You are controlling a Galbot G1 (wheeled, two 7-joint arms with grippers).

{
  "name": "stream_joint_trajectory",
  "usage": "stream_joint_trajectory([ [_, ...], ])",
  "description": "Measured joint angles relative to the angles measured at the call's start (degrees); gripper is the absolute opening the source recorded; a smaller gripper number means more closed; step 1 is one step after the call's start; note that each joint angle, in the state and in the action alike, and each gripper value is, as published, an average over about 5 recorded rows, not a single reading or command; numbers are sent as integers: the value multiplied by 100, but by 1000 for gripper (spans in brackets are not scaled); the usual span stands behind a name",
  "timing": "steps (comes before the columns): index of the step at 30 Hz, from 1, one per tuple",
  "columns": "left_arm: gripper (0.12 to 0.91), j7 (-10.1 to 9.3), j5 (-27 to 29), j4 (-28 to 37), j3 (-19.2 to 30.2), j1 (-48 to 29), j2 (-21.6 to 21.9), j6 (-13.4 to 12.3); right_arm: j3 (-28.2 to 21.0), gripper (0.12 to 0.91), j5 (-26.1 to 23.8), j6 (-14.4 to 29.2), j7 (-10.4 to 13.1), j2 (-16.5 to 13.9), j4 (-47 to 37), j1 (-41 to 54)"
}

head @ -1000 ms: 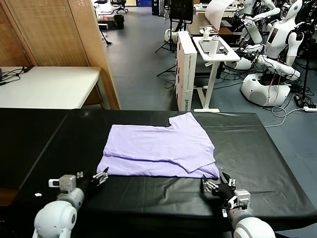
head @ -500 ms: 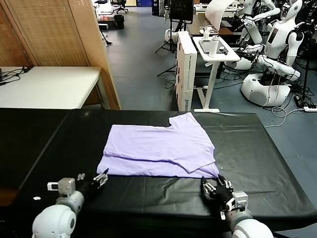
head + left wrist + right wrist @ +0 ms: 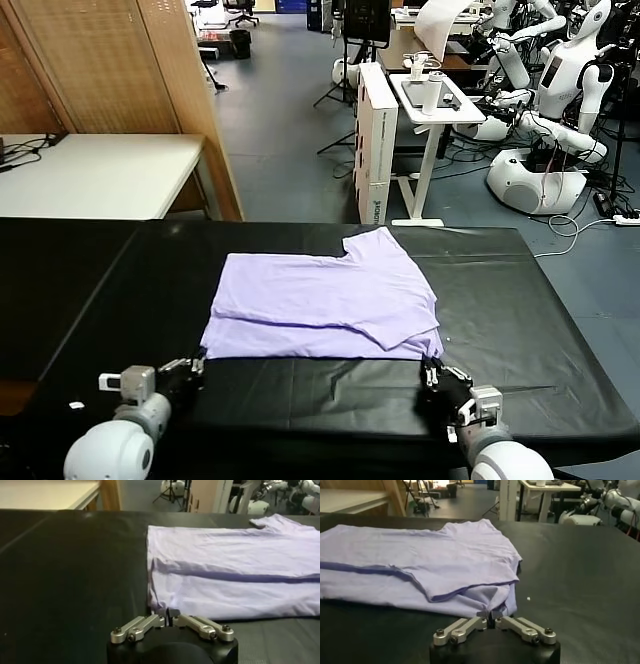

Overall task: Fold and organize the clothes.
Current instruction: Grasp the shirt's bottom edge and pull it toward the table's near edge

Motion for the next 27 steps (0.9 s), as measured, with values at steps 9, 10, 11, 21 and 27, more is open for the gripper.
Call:
stream_joint_trajectory([
  [9,145,45,145,-273,-15,458,-123,0,172,148,10,-391,21,-108,383,-339],
  [10,145,41,161,-291,-15,479,-137,0,193,148,9,-442,22,-121,435,-383],
  [11,145,35,177,-304,-16,495,-147,0,214,148,9,-498,24,-135,488,-427],
  [21,145,-121,188,-459,-108,537,-154,0,393,148,23,-989,101,-237,1039,-850],
  [27,145,-621,-332,-591,-275,436,-134,0,473,148,38,-1084,109,-277,1253,-1035],
])
